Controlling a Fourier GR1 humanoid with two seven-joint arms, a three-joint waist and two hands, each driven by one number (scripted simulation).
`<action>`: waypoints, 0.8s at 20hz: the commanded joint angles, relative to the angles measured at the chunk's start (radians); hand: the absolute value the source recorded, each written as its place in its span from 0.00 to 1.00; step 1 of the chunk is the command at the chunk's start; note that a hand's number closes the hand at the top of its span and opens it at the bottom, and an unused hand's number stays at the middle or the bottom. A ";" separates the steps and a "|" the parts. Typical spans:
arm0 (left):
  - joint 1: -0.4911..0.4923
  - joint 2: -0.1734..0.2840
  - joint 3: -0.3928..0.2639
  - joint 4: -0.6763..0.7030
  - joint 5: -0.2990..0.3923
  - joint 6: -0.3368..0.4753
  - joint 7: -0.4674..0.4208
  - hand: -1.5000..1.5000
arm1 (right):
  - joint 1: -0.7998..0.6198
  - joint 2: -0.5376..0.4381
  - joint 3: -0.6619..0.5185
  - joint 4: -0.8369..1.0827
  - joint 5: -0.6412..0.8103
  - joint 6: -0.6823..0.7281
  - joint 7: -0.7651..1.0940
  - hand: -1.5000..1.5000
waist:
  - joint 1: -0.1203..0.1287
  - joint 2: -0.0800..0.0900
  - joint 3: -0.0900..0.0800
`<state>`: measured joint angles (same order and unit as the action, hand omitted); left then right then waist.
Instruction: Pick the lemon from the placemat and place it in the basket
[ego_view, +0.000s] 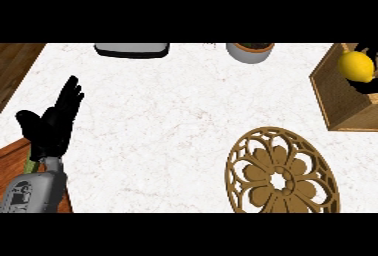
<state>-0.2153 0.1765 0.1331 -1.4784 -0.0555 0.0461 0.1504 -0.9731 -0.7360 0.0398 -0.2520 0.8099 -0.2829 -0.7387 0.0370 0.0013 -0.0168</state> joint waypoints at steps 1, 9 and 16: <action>0.022 -0.020 -0.017 -0.025 -0.010 0.011 -0.007 0.50 | 0.027 0.007 -0.005 0.068 0.021 -0.073 -0.020 1.00 | 0.011 0.017 0.020; -0.058 0.000 -0.008 -0.006 -0.001 0.000 0.044 0.50 | -0.008 0.042 0.017 0.134 0.074 -0.127 0.032 1.00 | 0.020 0.023 0.020; -0.037 0.004 0.005 0.041 0.012 -0.021 -0.004 0.50 | -0.005 0.015 0.028 0.170 0.094 -0.081 -0.003 1.00 | 0.020 0.025 0.020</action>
<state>-0.2486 0.1778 0.1363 -1.4676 -0.0506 0.0413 0.1700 -0.9801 -0.7169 0.0525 -0.1153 0.8798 -0.3813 -0.7317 0.0523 0.0144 -0.0062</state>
